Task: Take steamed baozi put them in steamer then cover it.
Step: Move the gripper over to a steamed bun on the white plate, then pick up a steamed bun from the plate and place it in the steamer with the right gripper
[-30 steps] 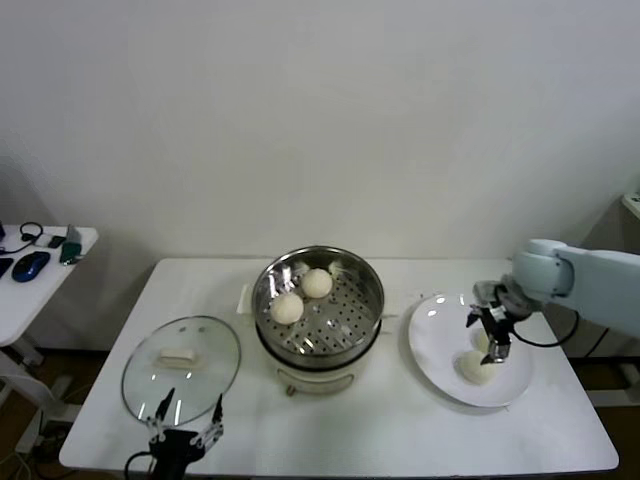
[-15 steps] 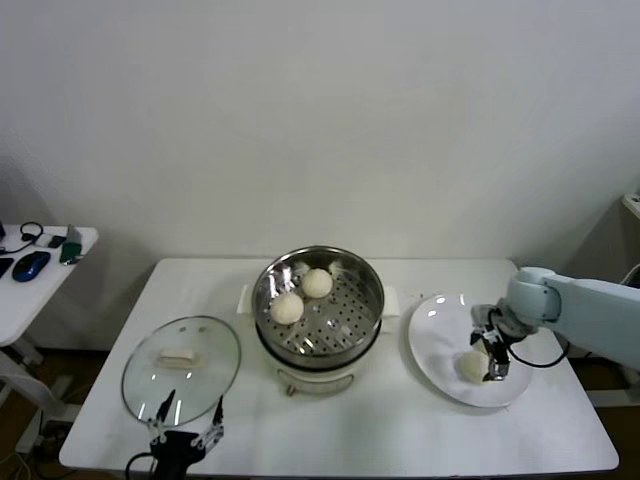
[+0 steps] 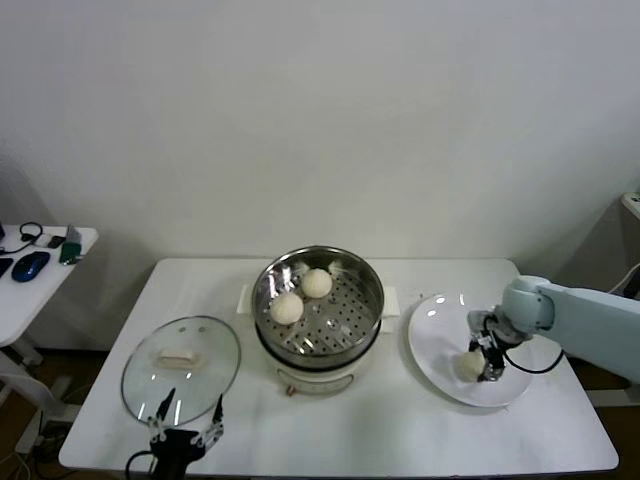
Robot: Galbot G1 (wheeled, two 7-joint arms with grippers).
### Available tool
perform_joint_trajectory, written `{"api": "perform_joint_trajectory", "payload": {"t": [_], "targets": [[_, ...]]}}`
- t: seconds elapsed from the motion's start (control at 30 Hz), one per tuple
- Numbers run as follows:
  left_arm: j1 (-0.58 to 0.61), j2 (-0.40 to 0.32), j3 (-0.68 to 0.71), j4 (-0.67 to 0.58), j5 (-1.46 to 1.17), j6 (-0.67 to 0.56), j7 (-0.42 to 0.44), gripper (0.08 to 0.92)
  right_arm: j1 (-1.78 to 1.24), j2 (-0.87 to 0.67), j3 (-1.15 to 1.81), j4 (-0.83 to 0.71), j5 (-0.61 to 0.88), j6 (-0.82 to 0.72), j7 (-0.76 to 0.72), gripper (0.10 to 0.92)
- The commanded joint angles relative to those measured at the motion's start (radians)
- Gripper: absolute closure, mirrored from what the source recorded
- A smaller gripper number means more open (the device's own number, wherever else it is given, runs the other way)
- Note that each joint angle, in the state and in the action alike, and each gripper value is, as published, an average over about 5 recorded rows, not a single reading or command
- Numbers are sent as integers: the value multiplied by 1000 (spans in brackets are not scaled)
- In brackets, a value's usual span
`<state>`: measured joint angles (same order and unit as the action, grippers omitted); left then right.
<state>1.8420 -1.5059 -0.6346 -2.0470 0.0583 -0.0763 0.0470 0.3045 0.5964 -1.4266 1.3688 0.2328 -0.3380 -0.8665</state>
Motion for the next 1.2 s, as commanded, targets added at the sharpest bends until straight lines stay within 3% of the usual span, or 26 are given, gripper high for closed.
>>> {"api": "perform_joint_trajectory", "payload": {"t": [0.03,0.2,0.5,0.77,0.97,1.2], "targets": [[5,0,0,-5,1,1,0,177,276,10,-150,53,-8,84,-57,377],[5,-3,6,-6,10,3,0,177,635,118,-329,76,66,273,-132,379],[5,-3,8,-4,17,3,0,177,916,387,-201,160,194,531,-224,375],[7,-5,6,-5,18,1,0,177,799,611,-126,309,30,589,-176,387],[14,-4,1,0,17,-4,-2,177,603,735,-141,260,-150,625,-138,389],[19,-4,-9,6,15,-7,-4,177,435,750,-173,201,-252,574,-100,389]]}}
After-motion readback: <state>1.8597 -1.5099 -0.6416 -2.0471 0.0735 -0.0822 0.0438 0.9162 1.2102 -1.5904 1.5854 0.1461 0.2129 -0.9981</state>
